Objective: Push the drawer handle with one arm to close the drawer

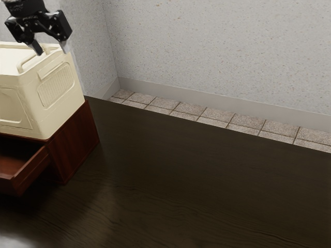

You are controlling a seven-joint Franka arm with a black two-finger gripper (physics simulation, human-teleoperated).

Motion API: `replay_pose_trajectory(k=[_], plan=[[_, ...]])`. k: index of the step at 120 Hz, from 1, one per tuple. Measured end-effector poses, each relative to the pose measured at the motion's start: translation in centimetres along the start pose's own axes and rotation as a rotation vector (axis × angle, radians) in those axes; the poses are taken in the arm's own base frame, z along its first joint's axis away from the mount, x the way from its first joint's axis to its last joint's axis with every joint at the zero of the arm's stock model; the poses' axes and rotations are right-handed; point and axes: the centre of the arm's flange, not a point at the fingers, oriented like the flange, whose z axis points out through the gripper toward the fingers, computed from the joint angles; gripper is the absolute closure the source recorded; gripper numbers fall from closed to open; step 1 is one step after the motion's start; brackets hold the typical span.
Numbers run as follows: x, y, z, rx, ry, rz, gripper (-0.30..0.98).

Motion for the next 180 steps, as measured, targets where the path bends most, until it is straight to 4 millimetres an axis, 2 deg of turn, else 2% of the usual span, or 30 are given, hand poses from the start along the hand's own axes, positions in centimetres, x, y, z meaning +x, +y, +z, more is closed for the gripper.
replay_pose_trajectory(k=[25,32,44,52,57,62,68,72,77,89,101,106,119,125,136,154,169,180], plan=[[-5.1,-0.6,0.0,0.07,-0.081,-0.31,0.05],[-7.0,-2.2,-0.4,0.087,-0.098,-0.407,0.06],[-8.8,-4.0,-0.6,0.135,-0.142,-0.55,0.32],[-9.3,-6.9,0.1,0.228,-0.144,-0.7,0.47],[-9.7,-8.0,0.7,0.309,-0.128,-0.78,0.54],[-11.7,-9.4,2.3,0.373,-0.122,-0.827,0.59],[-13.3,-12.5,5.0,0.402,-0.155,-0.855,0.64],[-14.4,-14.1,6.9,0.413,-0.171,-0.845,0.67],[-16.1,-15.1,8.4,0.424,-0.165,-0.809,0.69],[-19.5,-16.0,10.8,0.439,-0.135,-0.689,0.73],[-22.1,-17.5,12.0,0.427,-0.101,-0.59,0.76],[-22.7,-18.2,12.5,0.43,-0.091,-0.555,0.76],[-24.5,-22.0,14.3,0.411,-0.103,-0.527,0.77],[-25.2,-23.0,14.7,0.39,-0.098,-0.49,0.78],[-25.3,-23.8,15.1,0.391,-0.093,-0.379,0.78],[-25.6,-24.9,17.0,0.379,-0.089,-0.204,0.78],[-27.9,-24.8,17.5,0.395,-0.052,-0.114,0.78],[-29.4,-25.8,18.0,0.385,-0.049,-0.093,0.78]])
